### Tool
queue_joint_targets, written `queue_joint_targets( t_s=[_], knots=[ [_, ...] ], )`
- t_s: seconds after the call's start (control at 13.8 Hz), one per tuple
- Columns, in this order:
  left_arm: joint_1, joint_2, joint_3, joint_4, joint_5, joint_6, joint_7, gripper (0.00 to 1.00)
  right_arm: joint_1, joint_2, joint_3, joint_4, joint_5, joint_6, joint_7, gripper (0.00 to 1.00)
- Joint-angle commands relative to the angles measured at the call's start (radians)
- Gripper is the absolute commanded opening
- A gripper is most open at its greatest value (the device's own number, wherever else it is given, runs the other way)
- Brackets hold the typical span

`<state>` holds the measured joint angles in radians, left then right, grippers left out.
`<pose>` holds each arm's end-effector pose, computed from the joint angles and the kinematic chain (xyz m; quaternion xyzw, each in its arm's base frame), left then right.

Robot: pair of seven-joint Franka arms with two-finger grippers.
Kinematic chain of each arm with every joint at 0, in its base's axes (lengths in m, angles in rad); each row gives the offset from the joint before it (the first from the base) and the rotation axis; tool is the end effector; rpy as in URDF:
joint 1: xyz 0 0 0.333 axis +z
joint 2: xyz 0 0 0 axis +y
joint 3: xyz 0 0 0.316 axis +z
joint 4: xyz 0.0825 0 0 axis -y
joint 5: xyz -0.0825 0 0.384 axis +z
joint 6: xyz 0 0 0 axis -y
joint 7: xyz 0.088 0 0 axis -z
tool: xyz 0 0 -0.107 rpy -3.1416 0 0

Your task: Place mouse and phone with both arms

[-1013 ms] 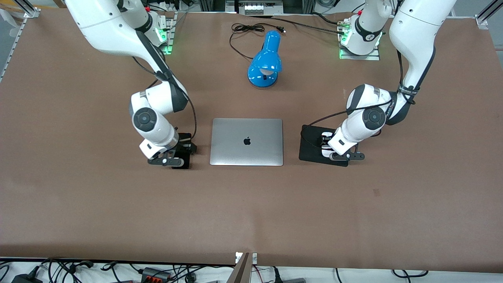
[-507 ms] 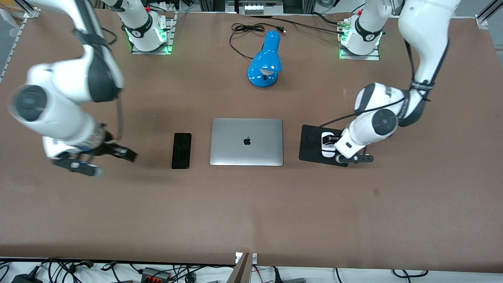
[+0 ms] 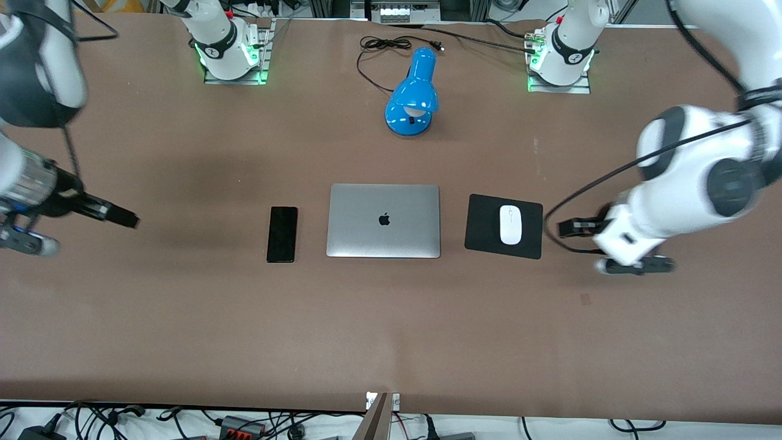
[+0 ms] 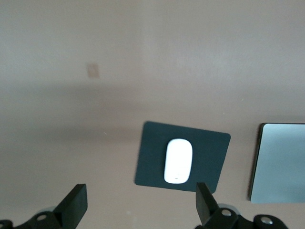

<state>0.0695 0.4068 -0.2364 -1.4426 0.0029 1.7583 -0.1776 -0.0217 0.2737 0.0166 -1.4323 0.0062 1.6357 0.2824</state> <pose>0.6638 -0.0873 0.4560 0.9981 0.0125 -0.0472 0.0378 0.6367 -0.0039 0.5320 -0.9890 0.1437 0.0355 0.0004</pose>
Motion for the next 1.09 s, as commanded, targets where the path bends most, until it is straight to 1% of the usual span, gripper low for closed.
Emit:
queue_joint_targets(
  t_s=[0.0, 0.07, 0.14, 0.22, 0.36, 0.43, 0.58, 0.65, 0.72, 0.8, 0.87, 0.94, 1.01],
  knots=[
    [-0.007, 0.001, -0.003, 0.178, 0.041, -0.176, 0.053, 1.0, -0.055, -0.045, 0.013, -0.002, 0.003, -0.092, -0.142, 1.0],
    [-0.011, -0.012, -0.015, 0.232, 0.084, -0.269, 0.049, 1.0, -0.087, -0.042, 0.007, 0.003, 0.011, -0.102, -0.222, 1.0],
    [-0.017, -0.029, -0.018, 0.254, 0.121, -0.336, 0.03, 1.0, -0.127, -0.045, -0.001, 0.013, 0.023, -0.091, -0.28, 1.0],
    [-0.016, -0.055, -0.018, 0.255, 0.126, -0.361, 0.0, 1.0, -0.151, -0.069, 0.008, 0.004, 0.035, -0.076, -0.316, 1.0],
    [-0.01, -0.08, -0.017, 0.255, 0.126, -0.367, -0.034, 1.0, -0.158, -0.097, 0.01, -0.02, 0.032, 0.022, -0.33, 1.0],
    [-0.008, -0.095, -0.015, 0.252, 0.126, -0.37, -0.036, 1.0, -0.164, -0.103, 0.01, -0.02, 0.038, 0.035, -0.335, 1.0],
    [-0.002, -0.106, -0.006, 0.246, 0.121, -0.392, -0.025, 1.0, -0.158, -0.137, 0.019, -0.04, 0.032, -0.017, -0.322, 1.0],
    [0.007, -0.106, -0.003, 0.245, 0.111, -0.392, -0.02, 1.0, -0.158, -0.172, 0.031, -0.077, 0.023, -0.058, -0.31, 1.0],
    [0.024, -0.105, -0.004, 0.246, 0.111, -0.392, -0.019, 1.0, -0.164, -0.201, 0.031, -0.118, 0.023, -0.048, -0.31, 1.0],
    [0.015, -0.114, 0.0, 0.237, 0.109, -0.385, -0.017, 1.0, -0.162, -0.217, 0.031, -0.131, 0.023, -0.047, -0.312, 1.0],
    [0.004, -0.152, 0.003, 0.191, 0.108, -0.379, -0.02, 1.0, -0.155, -0.225, 0.033, -0.134, 0.02, -0.054, -0.315, 1.0],
    [-0.032, -0.216, 0.05, 0.109, 0.089, -0.36, -0.02, 1.0, -0.152, -0.228, 0.034, -0.135, 0.011, -0.054, -0.316, 1.0],
    [-0.099, -0.297, 0.172, -0.012, 0.016, -0.279, -0.017, 1.0, -0.144, -0.232, 0.039, -0.141, -0.018, -0.047, -0.315, 1.0]
  ],
)
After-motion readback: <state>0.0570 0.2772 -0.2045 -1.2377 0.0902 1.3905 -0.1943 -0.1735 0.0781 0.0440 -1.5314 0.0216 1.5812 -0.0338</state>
